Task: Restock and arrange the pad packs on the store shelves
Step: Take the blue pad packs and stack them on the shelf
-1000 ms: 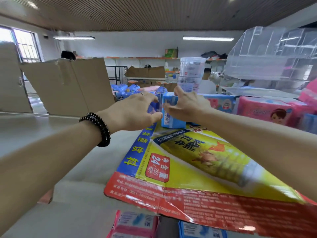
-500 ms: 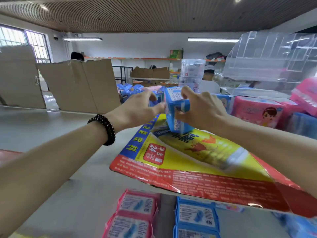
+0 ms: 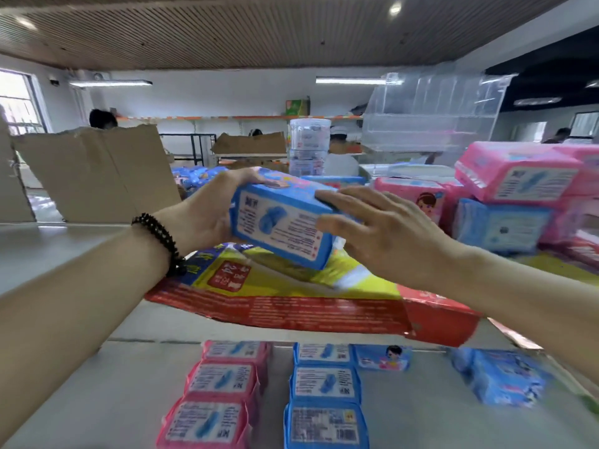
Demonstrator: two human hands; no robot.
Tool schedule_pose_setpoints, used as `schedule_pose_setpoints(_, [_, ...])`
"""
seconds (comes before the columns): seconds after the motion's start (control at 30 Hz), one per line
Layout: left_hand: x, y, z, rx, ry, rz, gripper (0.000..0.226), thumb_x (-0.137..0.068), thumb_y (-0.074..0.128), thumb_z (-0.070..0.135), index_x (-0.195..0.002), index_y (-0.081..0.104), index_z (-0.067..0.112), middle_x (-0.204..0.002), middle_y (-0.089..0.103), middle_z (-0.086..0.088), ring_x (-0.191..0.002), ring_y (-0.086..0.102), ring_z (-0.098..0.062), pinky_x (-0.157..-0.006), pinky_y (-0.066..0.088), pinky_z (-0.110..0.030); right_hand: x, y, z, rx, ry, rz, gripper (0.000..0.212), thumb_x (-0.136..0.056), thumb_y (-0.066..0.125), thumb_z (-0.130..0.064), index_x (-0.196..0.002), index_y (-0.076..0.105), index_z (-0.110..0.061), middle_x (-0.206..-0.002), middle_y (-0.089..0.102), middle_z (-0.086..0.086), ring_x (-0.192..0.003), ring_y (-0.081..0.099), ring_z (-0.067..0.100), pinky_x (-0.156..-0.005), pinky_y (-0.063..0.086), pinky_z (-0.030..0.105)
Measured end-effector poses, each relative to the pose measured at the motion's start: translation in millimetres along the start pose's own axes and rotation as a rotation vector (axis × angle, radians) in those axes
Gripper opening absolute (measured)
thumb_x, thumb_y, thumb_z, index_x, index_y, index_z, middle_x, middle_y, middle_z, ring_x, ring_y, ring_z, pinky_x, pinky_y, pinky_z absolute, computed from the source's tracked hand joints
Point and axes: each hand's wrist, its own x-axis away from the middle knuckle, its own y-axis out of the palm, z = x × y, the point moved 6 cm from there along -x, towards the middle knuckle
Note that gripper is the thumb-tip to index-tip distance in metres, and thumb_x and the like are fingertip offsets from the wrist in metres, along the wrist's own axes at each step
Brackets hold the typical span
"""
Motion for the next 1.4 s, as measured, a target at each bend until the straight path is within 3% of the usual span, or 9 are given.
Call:
schedule_pose_setpoints(0.2, [33.8, 18.7, 32.4, -0.016, 0.177, 0.036, 0.046, -0.097, 0.05, 0.029, -0.06, 0.076, 0.022, -0.073, 0.073, -0.005, -0.071, 0.072, -0.023, -0.084, 0.058, -0.048, 18.8, -29.7, 0.0, -0.442, 0.324, -0.021, 0.066, -0.081, 0.063, -0.06, -0.135, 0.037, -0.032, -0.161, 0.031, 0.0, -0.142, 0.038, 0.024, -0.109, 0.042, 0.043])
schedule_pose_setpoints(0.3, [46.6, 21.1, 41.6, -0.008, 0.296, 0.123, 0.02, -0.099, 0.051, 0.026, -0.088, 0.067, 0.02, -0.077, 0.071, -0.003, -0.078, 0.069, -0.026, -0.08, 0.058, -0.049, 27.6, -37.7, -2.7, -0.682, 0.489, 0.019, 0.072, -0.079, 0.061, -0.069, -0.137, 0.028, -0.043, -0.157, 0.032, -0.013, -0.139, 0.038, 0.011, -0.111, 0.038, 0.04])
schedule_pose_setpoints(0.47, [78.0, 27.7, 40.7, -0.01, 0.514, 0.199, 0.014, -0.096, 0.056, 0.016, -0.102, 0.048, 0.027, -0.081, 0.069, 0.008, -0.065, 0.066, -0.012, -0.055, 0.055, -0.032, 35.0, -58.1, 17.3, -1.08, 0.735, 0.182, 0.058, -0.085, 0.066, -0.059, -0.128, 0.03, -0.046, -0.131, 0.045, -0.029, -0.105, 0.056, -0.018, -0.09, 0.052, 0.02])
schedule_pose_setpoints(0.63, [112.7, 47.5, 32.9, -0.034, 0.718, 0.151, 0.021, -0.088, 0.058, 0.014, -0.105, 0.05, 0.025, -0.121, 0.059, -0.017, -0.088, 0.071, -0.022, -0.059, 0.057, -0.031, 41.9, -55.5, 29.8, -1.389, 0.802, -0.031, 0.055, -0.08, 0.073, -0.057, -0.123, 0.043, -0.043, -0.129, 0.065, -0.005, -0.111, 0.067, 0.015, -0.094, 0.053, 0.051])
schedule_pose_setpoints(0.8, [141.4, 74.6, 17.2, 0.092, 0.783, 0.023, 0.032, -0.083, 0.06, 0.016, -0.111, 0.046, 0.02, -0.129, 0.048, -0.023, -0.097, 0.07, -0.028, -0.07, 0.061, -0.037, 63.8, -65.7, 19.1, -1.632, 0.731, -0.025, 0.064, -0.066, 0.085, -0.053, -0.12, 0.057, -0.031, -0.109, 0.073, -0.001, -0.1, 0.071, 0.018, -0.08, 0.061, 0.039])
schedule_pose_setpoints(1.07, [180.6, 111.9, -41.2, 0.196, 0.714, -0.065, 0.061, -0.08, 0.076, 0.024, -0.126, 0.036, 0.025, -0.145, 0.044, -0.025, -0.102, 0.068, -0.034, -0.08, 0.059, -0.042, 111.8, -93.1, 3.7, -1.615, 0.661, 0.102, 0.051, -0.071, 0.083, -0.034, -0.115, 0.062, -0.022, -0.113, 0.068, 0.004, -0.104, 0.068, 0.018, -0.083, 0.055, 0.028])
schedule_pose_setpoints(1.17, [187.8, 115.7, -64.3, 0.286, 0.667, -0.063, 0.082, -0.072, 0.088, 0.036, -0.132, 0.033, 0.027, -0.135, 0.058, -0.017, -0.104, 0.069, -0.027, -0.085, 0.057, -0.037, 125.7, -103.8, -5.1, -1.579, 0.67, 0.167, 0.04, -0.077, 0.076, -0.022, -0.113, 0.059, -0.021, -0.1, 0.07, -0.01, -0.093, 0.07, 0.009, -0.076, 0.054, 0.023])
schedule_pose_setpoints(1.33, [201.6, 147.5, -89.1, 0.42, 0.665, -0.115, 0.067, -0.078, 0.084, 0.027, -0.127, 0.038, 0.023, -0.124, 0.066, -0.005, -0.111, 0.067, -0.024, -0.089, 0.056, -0.037, 148.6, -112.3, -34.7, -1.59, 0.693, 0.37, 0.035, -0.083, 0.068, -0.012, -0.114, 0.054, -0.02, -0.095, 0.067, -0.012, -0.084, 0.068, 0.007, -0.073, 0.055, 0.023])
schedule_pose_setpoints(1.4, [205.5, 156.8, -88.6, 0.457, 0.657, -0.118, 0.063, -0.08, 0.08, 0.021, -0.129, 0.041, 0.022, -0.122, 0.067, -0.007, -0.108, 0.069, -0.023, -0.085, 0.057, -0.035, 157.6, -109.4, -49.2, -1.585, 0.71, 0.421, 0.039, -0.085, 0.073, -0.026, -0.117, 0.051, -0.019, -0.1, 0.064, -0.004, -0.087, 0.067, 0.011, -0.075, 0.055, 0.026])
